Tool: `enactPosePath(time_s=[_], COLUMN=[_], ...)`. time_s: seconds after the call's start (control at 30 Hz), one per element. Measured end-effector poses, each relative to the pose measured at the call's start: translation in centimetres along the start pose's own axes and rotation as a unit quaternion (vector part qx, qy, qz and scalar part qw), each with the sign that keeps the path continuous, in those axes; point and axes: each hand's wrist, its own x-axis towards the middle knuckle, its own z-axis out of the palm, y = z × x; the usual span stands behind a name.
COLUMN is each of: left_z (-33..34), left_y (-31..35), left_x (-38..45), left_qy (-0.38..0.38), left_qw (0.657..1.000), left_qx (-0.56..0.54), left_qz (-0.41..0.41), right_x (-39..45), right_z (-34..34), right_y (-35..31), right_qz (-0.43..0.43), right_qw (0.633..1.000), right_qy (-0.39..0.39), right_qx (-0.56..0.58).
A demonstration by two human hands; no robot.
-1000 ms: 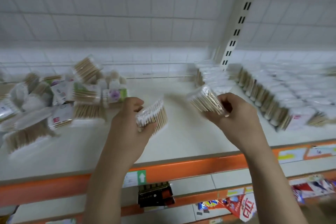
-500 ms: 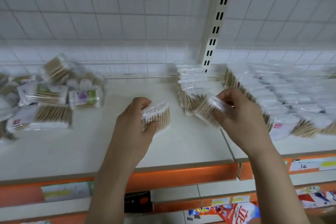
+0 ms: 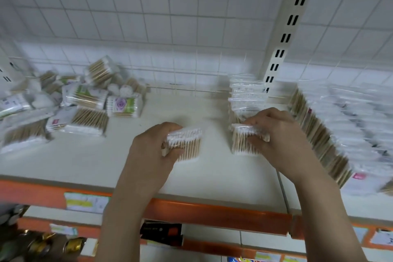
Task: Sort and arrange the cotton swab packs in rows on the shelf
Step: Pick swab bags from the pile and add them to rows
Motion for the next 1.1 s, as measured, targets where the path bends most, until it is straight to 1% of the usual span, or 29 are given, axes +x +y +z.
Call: enactPosePath(time_s=[0.07,0.13,0.33,0.5,0.6,0.73,0.93,1.1], left_z=[0.1,0.1,0.2,0.7,1.2,2.2,4.3,7.0], left_y=[0.0,0.1,0.3,0.9,1.5,2.5,4.3,6.3], left_x=[-0.2,-0.5,-1.3,-1.6,-1.7,-1.7,-0.9,0.1], left_qy=[0.009,0.015,0.009,0.014,0.002,-0.030,-0.049,-0.065], left_qw=[1.000,1.000,1.000,1.000,1.000,0.999,0.995,0.987], left_qx=[-0.004,-0.008,-0.004,-0.008,-0.008,-0.005,0.059,0.091], left_qz=[0.007,0.013,0.009,0.014,0.020,0.031,0.069,0.117], right_x=[0.2,0.3,0.5,0.2,0.0,-0.5,-2.0,-3.7], right_z=[0.1,0.2,1.0,1.3,1.4,1.1,-1.1,-2.7], right_y=[0.5,0.9,1.5,2.1,2.2,2.7,4.0,4.7], right_qz=[-0.004,-0.006,0.003,-0.012,-0.008,-0.013,-0.007,-0.005], right_qw=[1.000,1.000,0.997,0.996,0.995,0.995,0.995,0.994], right_qy=[0.003,0.009,0.040,0.043,0.065,0.061,0.101,0.111], right_qx=[0.002,-0.019,-0.064,-0.082,-0.075,-0.071,-0.027,0.000])
